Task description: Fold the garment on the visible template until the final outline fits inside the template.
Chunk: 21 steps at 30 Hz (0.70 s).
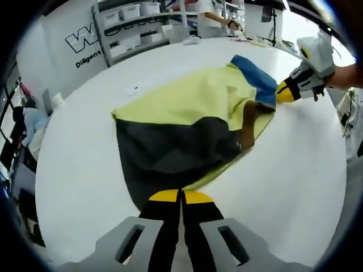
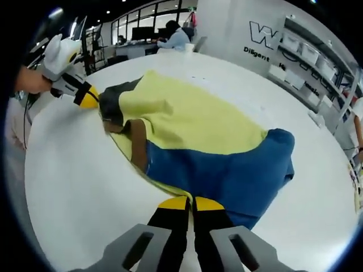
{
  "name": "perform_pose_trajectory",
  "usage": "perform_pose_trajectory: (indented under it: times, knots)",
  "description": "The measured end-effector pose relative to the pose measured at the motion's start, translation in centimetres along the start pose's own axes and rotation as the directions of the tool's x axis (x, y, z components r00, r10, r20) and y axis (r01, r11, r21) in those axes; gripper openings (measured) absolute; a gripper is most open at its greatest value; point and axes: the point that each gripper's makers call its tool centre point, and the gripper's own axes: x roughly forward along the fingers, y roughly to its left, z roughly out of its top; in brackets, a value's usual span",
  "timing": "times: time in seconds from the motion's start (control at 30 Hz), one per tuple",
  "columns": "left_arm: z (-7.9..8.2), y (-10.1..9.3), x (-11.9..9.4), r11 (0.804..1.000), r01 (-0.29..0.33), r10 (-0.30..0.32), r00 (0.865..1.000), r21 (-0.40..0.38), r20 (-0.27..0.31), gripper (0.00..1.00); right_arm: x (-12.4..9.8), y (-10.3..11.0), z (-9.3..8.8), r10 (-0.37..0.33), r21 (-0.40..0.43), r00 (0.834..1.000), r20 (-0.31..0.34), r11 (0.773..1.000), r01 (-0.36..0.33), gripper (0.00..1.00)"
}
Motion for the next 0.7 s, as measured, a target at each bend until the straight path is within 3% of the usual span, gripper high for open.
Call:
perform_pose_trajectory:
  times: [0.1,0.3,0.7]
  knots:
    - [-0.5,-0.2,-0.5,0.999,0.010,-0.011,1.000,-0.047,-0.015,0.00,-0.2,0.2,-0.3,0.007,0.007,1.000,-0.004,1.000,-0.007,0.00]
    - [-1.5,-1.2,-1.2,1.000,0.020,-0.020,0.998,-0.006,-0.055,0.00,-1.1,1.1,-1.1,0.025,-0.006,1.000,-0.010,1.000,-0.025,0.00]
    - [-4.0,-2.9,-3.4,0.998,0.036,-0.040,0.994,-0.044,-0.100,0.00,-2.5,3.2,-2.4,0.073,0.000,0.997,-0.030,0.997,-0.073,0.00]
